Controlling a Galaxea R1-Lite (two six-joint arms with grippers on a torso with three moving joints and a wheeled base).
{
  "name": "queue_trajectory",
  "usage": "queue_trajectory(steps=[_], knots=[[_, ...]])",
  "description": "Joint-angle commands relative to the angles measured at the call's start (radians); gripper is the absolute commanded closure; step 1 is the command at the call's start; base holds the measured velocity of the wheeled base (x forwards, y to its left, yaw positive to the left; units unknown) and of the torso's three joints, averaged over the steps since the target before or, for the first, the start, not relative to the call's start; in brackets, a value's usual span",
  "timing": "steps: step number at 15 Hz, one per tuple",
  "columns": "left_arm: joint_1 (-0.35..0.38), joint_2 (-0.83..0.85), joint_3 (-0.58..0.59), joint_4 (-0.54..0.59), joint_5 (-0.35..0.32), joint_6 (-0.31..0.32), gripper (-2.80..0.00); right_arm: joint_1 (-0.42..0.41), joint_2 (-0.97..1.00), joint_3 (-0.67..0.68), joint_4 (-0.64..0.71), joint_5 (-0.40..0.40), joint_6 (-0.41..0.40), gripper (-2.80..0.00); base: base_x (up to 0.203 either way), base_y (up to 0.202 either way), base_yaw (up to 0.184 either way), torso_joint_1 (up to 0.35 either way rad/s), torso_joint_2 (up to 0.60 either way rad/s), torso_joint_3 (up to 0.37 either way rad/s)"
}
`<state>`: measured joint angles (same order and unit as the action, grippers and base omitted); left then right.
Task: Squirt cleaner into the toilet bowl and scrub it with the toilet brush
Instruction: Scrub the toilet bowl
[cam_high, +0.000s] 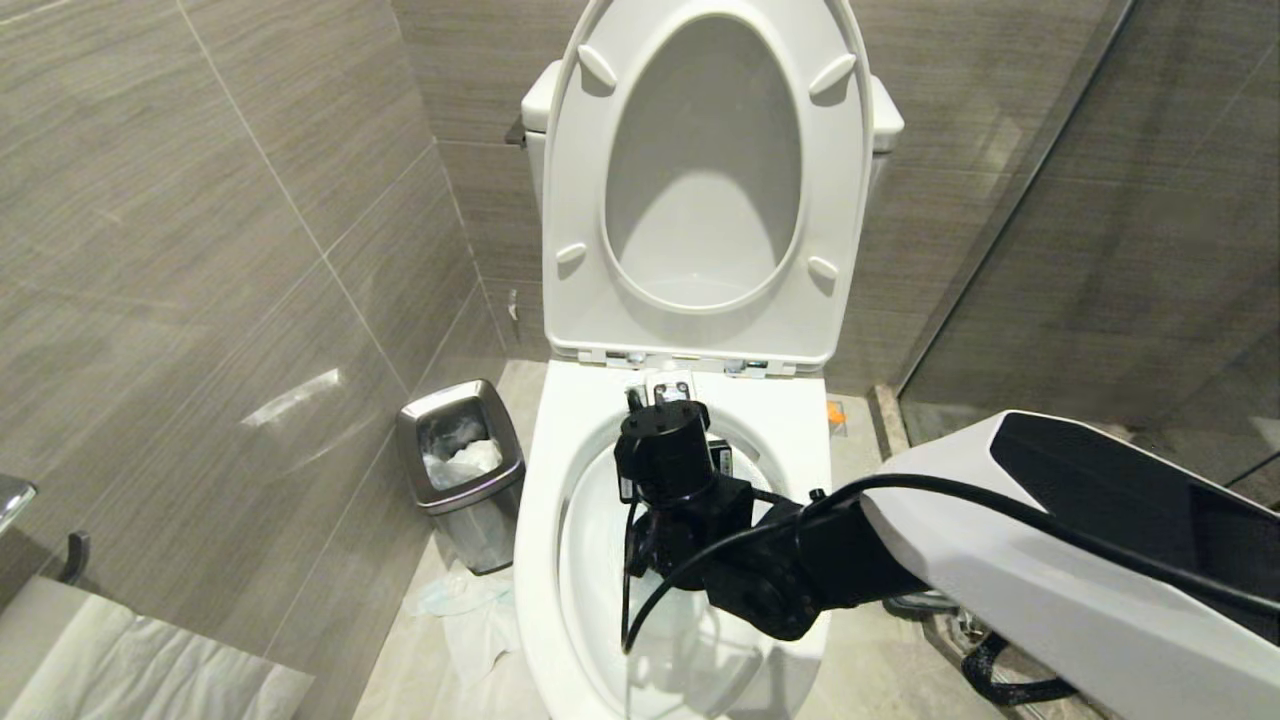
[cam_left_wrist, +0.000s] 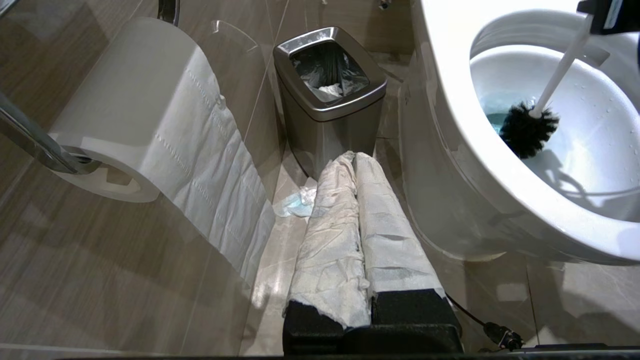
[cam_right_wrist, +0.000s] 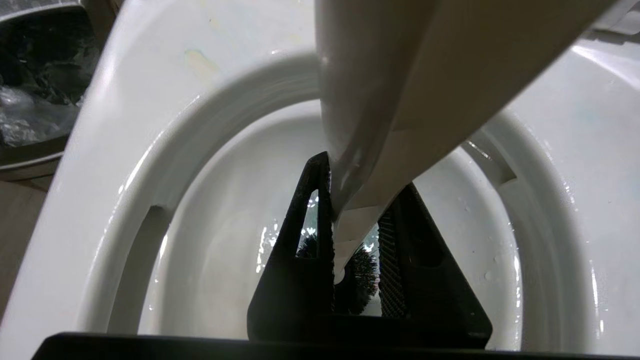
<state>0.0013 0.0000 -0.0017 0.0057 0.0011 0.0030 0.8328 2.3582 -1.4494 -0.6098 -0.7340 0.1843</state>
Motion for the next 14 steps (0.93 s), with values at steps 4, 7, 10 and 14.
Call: queue_trajectory(steps=[4,7,10,14], knots=[[0.000,0.000,0.000,0.000,0.000,0.000,0.00,-0.002,0.017,-0.005,-0.002,-0.014,0.000,0.00,0.000,0.000,0.000,0.000,0.00,0.000],[0.000,0.000,0.000,0.000,0.000,0.000,0.00,-0.001,-0.033,0.001,0.000,-0.028,-0.004,0.00,0.000,0.000,0.000,0.000,0.00,0.000],[0.000,0.001,0.000,0.000,0.000,0.000,0.00,0.000,-0.116,0.022,0.012,-0.044,-0.020,0.00,0.000,0.000,0.000,0.000,0.00,0.000],[0.000,0.000,0.000,0.000,0.000,0.000,0.00,0.010,-0.234,0.079,0.042,-0.046,-0.028,0.00,0.000,0.000,0.000,0.000,0.00,0.000]])
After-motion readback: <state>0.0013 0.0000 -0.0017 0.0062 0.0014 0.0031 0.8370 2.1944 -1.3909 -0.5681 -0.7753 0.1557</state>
